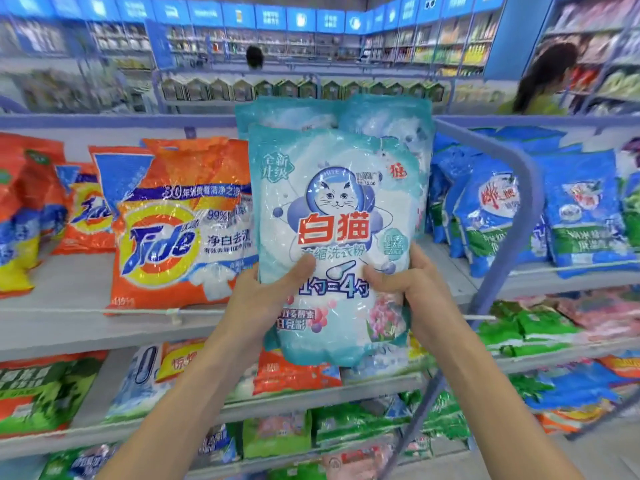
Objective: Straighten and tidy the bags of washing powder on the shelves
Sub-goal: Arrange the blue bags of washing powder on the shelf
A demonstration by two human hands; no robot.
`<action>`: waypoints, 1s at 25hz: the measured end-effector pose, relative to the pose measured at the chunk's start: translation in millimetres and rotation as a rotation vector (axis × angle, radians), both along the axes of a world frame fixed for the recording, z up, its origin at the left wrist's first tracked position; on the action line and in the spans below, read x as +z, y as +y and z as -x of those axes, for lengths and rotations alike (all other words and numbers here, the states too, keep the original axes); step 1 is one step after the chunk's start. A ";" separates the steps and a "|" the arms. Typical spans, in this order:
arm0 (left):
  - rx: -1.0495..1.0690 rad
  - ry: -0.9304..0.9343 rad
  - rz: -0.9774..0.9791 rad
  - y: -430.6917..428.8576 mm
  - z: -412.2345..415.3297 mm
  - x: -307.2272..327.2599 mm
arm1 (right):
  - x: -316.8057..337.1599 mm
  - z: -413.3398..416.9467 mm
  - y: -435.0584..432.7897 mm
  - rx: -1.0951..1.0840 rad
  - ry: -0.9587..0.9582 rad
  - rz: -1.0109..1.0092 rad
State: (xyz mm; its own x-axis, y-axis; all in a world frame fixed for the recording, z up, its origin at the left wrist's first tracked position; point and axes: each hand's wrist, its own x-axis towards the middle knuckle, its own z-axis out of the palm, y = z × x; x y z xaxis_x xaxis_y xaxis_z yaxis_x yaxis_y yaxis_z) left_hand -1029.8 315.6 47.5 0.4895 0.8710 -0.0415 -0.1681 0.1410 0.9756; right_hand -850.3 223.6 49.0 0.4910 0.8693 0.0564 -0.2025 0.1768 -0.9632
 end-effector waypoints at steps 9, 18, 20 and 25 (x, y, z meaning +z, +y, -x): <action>0.188 0.052 -0.229 133.3 -86.8 7.5 | 10.1 -84.0 131.3 -0.083 -0.166 0.030; 0.593 0.033 -0.302 161.0 -113.7 -21.2 | -25.0 -100.5 198.5 0.082 -0.151 0.099; 0.605 0.088 -0.333 157.5 -114.2 -23.9 | -27.6 -104.2 195.0 0.112 -0.216 0.124; 0.489 0.373 -0.503 136.7 -105.7 -30.5 | -20.9 -101.4 162.1 0.006 -0.596 0.277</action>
State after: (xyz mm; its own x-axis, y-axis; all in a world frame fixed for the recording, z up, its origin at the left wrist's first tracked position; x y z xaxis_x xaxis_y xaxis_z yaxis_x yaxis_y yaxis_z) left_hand -924.1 452.3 17.0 0.0776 0.9415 0.3280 0.2532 -0.3368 0.9069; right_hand -748.9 385.7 28.1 0.4403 0.8932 0.0909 0.3796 -0.0934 -0.9204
